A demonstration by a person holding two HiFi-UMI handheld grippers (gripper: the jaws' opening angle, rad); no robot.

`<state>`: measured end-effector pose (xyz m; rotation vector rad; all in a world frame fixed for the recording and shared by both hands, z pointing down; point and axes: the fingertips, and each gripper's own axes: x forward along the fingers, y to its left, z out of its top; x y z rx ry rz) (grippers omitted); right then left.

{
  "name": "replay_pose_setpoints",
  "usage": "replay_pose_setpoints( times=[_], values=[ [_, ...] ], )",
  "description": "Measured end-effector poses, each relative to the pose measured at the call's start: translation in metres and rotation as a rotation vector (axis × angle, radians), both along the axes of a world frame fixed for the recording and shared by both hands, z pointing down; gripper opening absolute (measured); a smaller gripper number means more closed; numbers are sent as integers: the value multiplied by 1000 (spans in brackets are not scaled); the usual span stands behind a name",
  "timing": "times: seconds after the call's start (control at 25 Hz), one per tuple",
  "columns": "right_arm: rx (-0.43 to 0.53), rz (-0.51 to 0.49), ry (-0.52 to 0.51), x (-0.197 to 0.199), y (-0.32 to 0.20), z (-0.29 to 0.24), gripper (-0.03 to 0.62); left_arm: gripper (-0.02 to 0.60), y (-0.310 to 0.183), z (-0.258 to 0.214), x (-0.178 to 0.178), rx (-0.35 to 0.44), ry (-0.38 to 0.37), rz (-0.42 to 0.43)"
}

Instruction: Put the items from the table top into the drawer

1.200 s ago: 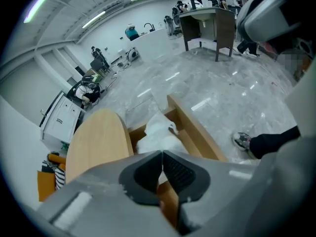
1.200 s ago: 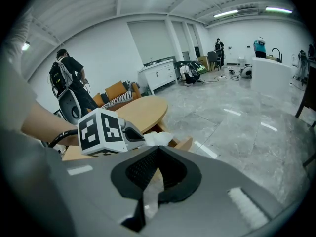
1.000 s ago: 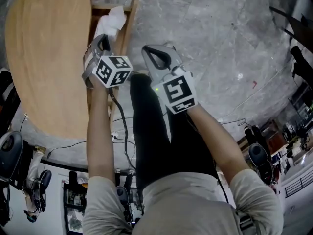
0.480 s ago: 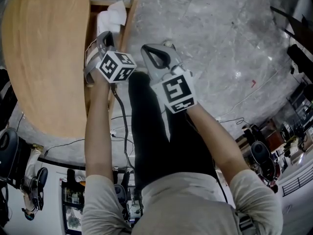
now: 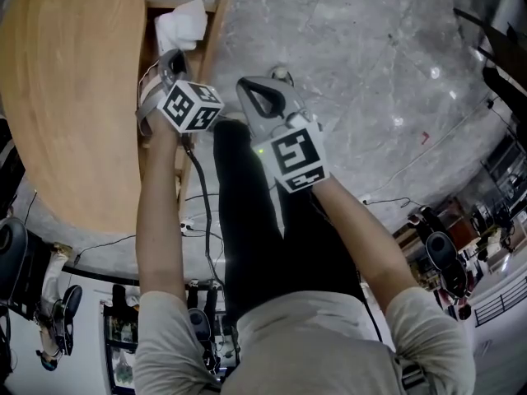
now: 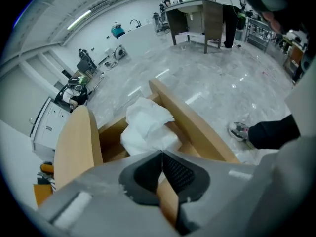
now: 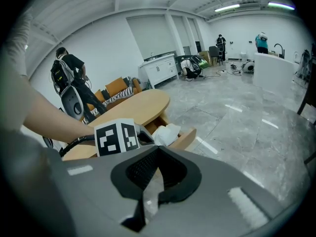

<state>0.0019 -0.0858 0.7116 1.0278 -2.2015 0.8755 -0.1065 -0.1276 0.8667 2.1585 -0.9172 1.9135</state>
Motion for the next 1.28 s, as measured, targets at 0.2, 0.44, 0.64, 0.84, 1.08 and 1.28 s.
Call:
replay_pose_setpoints(
  times=[0.2, 0.44, 0.64, 0.84, 1.08, 1.28],
  values=[
    [20, -4, -4, -7, -6, -5, 8, 28, 6, 4, 0, -15, 44, -56],
    [12, -22, 7, -7, -2, -5, 8, 114, 9, 2, 4, -50, 108, -118],
    [24, -31, 12, -6, -4, -15, 8, 121, 12, -14, 7, -62, 171, -188],
    [46, -57, 19, -9, -11, -42, 8, 120, 14, -64, 0, 3, 250, -318],
    [95, -90, -8, -25, -13, -116, 8, 118, 39, -166, -2, 69, 375, -432],
    [183, -119, -32, -40, -20, -182, 8, 109, 49, -255, 9, 171, 499, -548]
  ],
)
